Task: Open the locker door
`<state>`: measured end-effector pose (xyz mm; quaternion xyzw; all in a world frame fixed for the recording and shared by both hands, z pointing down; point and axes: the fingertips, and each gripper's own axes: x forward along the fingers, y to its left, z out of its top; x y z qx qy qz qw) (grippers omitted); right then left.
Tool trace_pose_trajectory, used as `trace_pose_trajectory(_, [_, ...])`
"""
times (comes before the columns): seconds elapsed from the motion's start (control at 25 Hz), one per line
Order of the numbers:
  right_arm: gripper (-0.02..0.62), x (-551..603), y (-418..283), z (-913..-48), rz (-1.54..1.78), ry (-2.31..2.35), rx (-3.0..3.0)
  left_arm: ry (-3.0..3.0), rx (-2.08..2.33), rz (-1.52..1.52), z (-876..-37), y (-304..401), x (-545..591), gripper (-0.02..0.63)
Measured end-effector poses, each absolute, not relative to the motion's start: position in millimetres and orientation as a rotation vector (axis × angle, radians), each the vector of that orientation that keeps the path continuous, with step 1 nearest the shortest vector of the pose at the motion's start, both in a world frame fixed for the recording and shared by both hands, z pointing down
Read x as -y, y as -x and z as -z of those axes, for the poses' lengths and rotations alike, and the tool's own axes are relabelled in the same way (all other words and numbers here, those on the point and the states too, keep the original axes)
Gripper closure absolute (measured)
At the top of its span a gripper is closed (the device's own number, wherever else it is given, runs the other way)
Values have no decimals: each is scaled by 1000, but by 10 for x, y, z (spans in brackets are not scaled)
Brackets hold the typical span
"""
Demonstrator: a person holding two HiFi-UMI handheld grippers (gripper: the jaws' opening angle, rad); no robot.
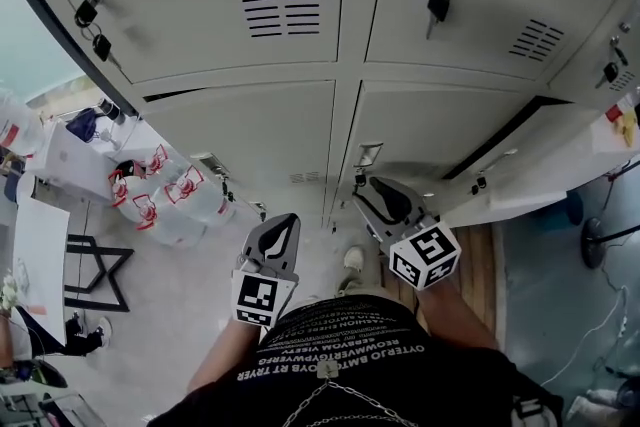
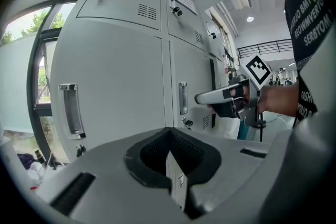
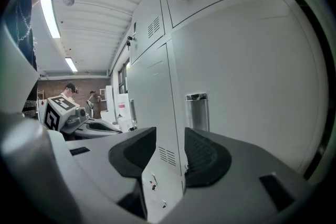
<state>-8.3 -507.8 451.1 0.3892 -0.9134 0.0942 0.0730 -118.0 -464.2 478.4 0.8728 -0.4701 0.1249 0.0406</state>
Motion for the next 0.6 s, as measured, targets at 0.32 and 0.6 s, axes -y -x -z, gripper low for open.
trace_pose_trajectory(0.32, [431, 5364, 143, -4505, -287, -1137, 2745, -2630, 1467, -383, -4863, 1187, 4863, 614])
trace_pose_trajectory(0.6, [431, 5480, 221, -4514, -306, -1134, 2727, -2614, 1466, -384, -4924, 1176, 4876, 614])
